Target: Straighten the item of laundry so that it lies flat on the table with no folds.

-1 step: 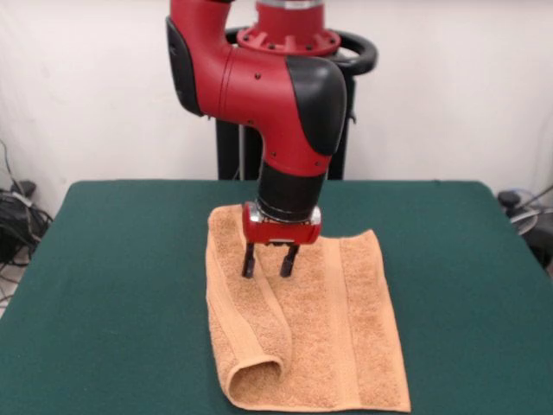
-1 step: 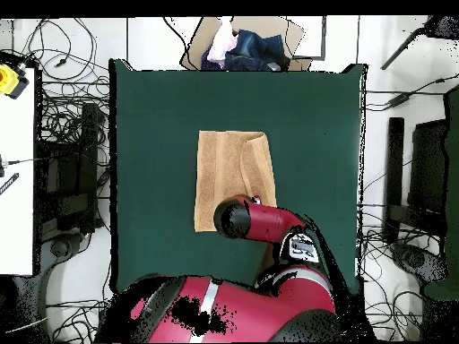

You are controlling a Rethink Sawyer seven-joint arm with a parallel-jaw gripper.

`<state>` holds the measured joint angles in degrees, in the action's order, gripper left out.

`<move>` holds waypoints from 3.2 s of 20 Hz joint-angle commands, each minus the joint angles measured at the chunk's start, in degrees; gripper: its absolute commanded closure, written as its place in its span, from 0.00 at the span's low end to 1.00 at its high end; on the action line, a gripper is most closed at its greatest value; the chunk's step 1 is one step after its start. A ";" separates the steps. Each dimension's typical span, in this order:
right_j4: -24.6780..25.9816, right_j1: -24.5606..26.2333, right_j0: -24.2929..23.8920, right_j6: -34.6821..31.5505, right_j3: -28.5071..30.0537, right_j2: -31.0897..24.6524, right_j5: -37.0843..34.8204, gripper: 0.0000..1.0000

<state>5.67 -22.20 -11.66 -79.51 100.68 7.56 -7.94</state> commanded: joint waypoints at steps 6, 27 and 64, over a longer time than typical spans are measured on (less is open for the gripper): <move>-0.41 10.60 -10.93 -9.51 -6.16 -8.58 6.82 0.00; 4.34 9.52 -15.36 -10.29 -4.58 -11.27 9.25 0.00; 5.16 9.50 -9.31 -11.87 -7.54 -1.12 14.66 0.00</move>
<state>10.67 -24.46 -27.21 -79.54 104.71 -5.02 -7.33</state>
